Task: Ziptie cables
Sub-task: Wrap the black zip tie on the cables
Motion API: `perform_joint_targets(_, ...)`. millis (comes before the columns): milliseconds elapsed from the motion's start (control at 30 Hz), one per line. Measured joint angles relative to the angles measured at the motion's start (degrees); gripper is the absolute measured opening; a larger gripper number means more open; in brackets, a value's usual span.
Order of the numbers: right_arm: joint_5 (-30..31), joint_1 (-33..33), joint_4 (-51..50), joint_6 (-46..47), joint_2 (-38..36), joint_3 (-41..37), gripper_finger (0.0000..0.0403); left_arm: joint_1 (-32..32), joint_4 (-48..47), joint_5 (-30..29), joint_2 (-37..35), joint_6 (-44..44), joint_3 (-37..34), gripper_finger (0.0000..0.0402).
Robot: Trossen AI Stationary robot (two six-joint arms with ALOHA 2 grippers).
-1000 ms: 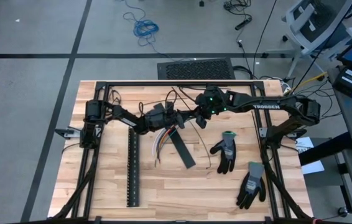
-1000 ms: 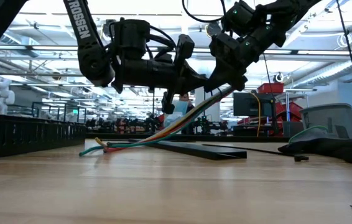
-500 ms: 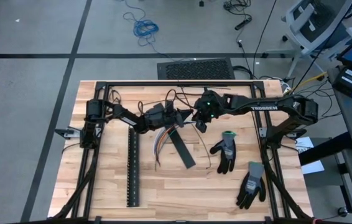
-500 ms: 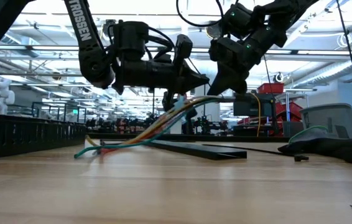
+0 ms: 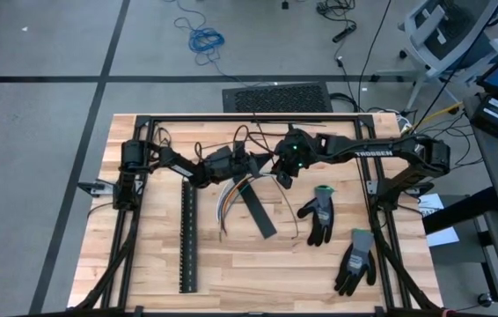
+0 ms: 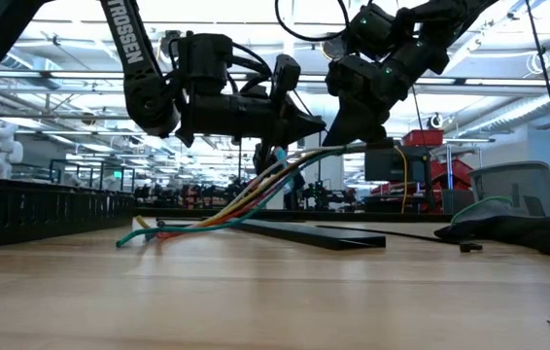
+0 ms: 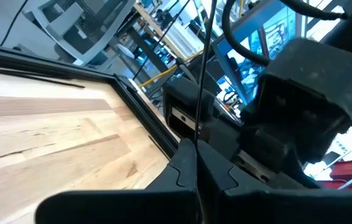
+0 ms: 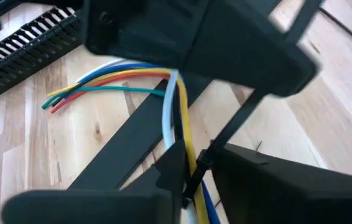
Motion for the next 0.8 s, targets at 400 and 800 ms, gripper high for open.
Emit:
perform_joint_targets(400,-0.21,0.29,3.17,-0.63,-0.22,-0.07,0.0145,-0.03,-0.2,-0.34,-0.09,0.0,0.05,0.0)
perform_joint_targets(800,0.08,-1.87,5.85,-0.89,-0.86,-0.07,0.0145,-1.03,-0.2,0.81,-0.1,1.75,0.07,0.0)
